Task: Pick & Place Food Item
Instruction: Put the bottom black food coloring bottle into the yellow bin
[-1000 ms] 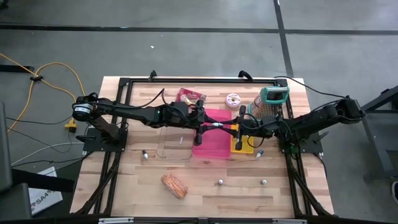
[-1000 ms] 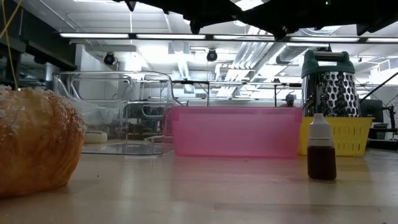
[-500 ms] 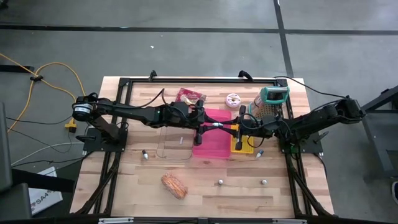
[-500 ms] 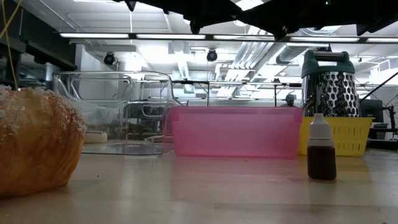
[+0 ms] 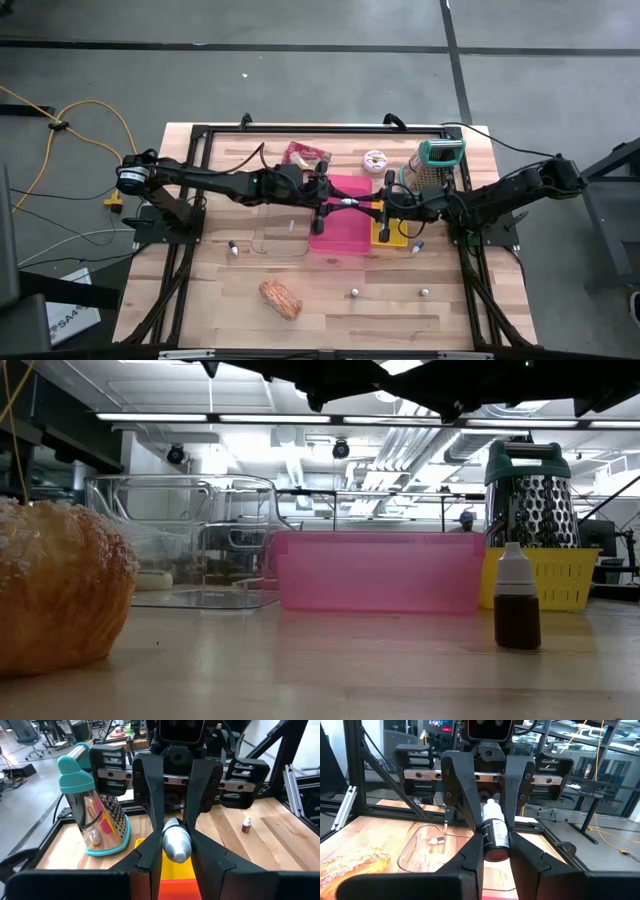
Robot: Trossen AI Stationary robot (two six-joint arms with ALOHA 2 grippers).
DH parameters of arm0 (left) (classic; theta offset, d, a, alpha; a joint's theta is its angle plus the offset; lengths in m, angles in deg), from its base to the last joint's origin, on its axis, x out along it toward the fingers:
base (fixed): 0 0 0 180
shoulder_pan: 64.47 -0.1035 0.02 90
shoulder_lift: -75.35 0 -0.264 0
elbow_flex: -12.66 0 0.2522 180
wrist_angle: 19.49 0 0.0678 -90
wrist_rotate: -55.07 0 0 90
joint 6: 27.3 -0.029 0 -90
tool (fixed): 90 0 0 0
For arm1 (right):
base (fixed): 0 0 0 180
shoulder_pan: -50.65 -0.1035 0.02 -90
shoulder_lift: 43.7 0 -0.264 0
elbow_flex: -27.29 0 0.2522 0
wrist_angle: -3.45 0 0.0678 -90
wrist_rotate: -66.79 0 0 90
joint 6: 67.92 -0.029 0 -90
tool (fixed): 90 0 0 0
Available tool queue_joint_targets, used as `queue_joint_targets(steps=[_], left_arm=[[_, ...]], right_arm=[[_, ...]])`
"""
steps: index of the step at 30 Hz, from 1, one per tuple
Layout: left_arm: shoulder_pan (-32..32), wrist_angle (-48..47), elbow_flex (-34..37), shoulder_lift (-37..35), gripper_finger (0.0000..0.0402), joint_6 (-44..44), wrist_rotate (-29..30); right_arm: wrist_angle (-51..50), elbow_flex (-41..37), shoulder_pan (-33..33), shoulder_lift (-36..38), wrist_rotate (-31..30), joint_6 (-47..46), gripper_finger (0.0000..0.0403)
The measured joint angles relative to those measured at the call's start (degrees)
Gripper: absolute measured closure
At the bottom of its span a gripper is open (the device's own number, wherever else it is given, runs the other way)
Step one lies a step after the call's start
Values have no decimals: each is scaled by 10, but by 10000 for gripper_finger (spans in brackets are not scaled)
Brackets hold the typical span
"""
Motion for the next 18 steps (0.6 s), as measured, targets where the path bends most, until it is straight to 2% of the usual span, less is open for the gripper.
queue_joint_targets(steps=[10, 18], left_arm=[[2, -1, 0, 0, 312, -13, -1], [2, -2, 0, 0, 251, -11, -5]], right_arm=[[0, 0, 0, 0, 0, 0, 341], [0, 0, 0, 0, -3, -1, 341]])
